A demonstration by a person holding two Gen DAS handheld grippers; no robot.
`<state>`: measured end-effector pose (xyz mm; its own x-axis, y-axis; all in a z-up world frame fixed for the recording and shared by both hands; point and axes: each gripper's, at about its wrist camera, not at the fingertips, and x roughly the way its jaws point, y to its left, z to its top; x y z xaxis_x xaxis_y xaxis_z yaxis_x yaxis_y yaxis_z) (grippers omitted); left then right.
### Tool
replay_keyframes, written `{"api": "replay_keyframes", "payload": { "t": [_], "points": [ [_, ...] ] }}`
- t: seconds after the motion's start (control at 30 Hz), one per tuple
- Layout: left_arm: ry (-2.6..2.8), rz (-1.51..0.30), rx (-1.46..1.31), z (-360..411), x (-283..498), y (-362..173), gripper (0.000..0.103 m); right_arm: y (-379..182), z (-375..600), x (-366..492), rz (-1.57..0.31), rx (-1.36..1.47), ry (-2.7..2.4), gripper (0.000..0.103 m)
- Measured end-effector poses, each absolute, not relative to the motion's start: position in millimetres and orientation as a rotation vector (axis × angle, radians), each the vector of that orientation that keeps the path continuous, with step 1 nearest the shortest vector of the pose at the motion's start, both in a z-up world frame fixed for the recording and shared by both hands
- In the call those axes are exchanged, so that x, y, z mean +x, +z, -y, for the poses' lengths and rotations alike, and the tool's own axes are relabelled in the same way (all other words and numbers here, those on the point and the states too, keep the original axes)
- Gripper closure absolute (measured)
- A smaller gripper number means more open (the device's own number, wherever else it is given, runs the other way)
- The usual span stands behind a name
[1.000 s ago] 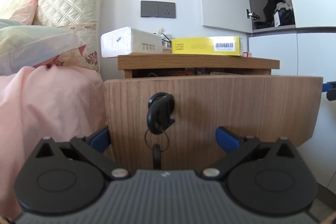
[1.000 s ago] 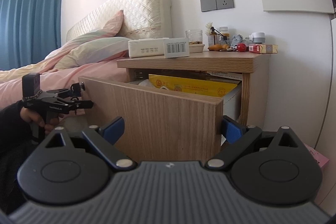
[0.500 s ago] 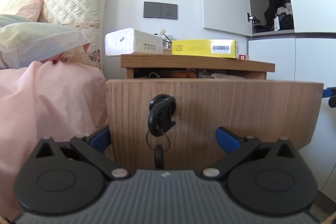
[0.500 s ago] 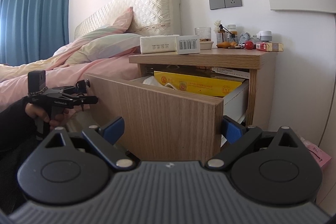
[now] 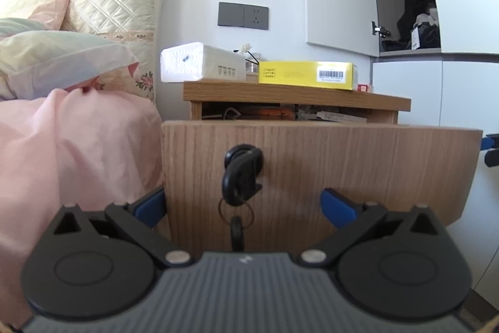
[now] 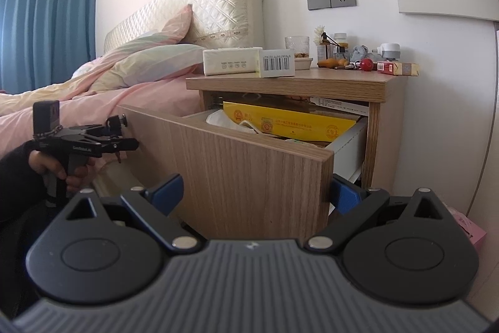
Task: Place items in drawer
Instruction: 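Pull the drawer outward with the left tool, then move the right tool over the yellow medicine box on the nightstand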
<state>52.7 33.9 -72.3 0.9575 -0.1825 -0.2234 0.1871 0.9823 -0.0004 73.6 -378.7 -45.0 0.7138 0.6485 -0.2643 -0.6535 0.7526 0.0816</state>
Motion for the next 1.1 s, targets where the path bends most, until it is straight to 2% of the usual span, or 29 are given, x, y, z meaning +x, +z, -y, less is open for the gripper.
{"api": "replay_keyframes", "payload": {
  "t": [0.4,0.67,1.1],
  "points": [
    [-0.060,-0.244,0.017,-32.5,27.6,-57.1,0.000,-33.1,364.9,63.6,-0.313,-0.010,0.518,0.005],
    [-0.040,-0.220,0.024,-23.1,8.2,-28.5,0.000,-20.8,369.9,46.9,-0.240,0.064,0.446,0.005],
    [0.011,-0.243,0.017,6.2,-0.1,12.6,0.000,5.8,315.8,41.5,-0.216,0.064,0.379,0.005]
  ]
}}
